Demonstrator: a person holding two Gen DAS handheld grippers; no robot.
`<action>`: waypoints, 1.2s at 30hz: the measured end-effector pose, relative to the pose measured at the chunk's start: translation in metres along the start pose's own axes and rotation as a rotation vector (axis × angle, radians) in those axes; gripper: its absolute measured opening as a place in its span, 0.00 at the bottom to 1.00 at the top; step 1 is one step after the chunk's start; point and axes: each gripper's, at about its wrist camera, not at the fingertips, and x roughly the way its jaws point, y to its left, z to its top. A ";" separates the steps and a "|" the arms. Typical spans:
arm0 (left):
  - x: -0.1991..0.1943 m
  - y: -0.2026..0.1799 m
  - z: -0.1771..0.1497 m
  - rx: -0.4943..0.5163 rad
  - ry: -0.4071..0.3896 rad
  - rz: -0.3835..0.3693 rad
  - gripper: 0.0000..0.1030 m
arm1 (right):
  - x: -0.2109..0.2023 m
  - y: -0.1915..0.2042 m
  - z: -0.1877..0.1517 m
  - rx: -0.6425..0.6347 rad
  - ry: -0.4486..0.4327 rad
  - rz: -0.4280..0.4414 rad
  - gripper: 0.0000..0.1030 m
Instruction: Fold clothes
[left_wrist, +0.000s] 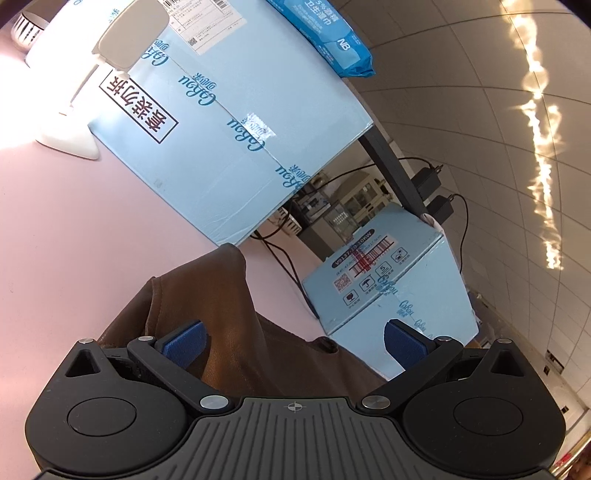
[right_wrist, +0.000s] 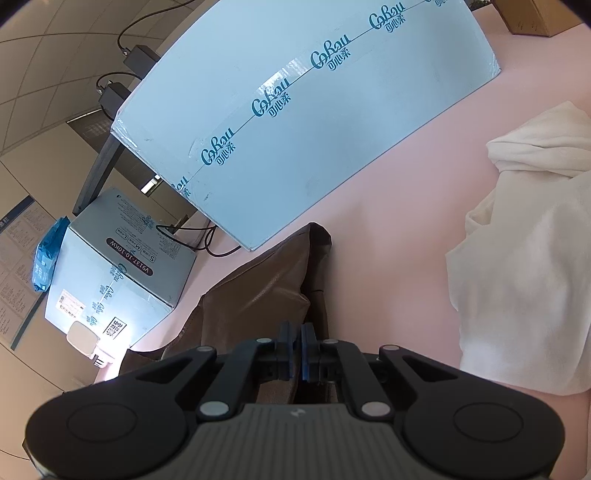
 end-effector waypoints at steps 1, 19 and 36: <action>-0.002 0.000 0.001 -0.008 -0.013 -0.008 1.00 | 0.002 0.000 -0.001 -0.003 0.001 -0.008 0.04; -0.027 -0.013 0.004 0.130 -0.145 0.134 1.00 | -0.017 0.021 -0.018 -0.095 -0.185 0.114 0.50; -0.025 0.009 -0.011 0.109 0.086 0.262 1.00 | 0.061 0.081 -0.077 -0.221 0.298 0.540 0.76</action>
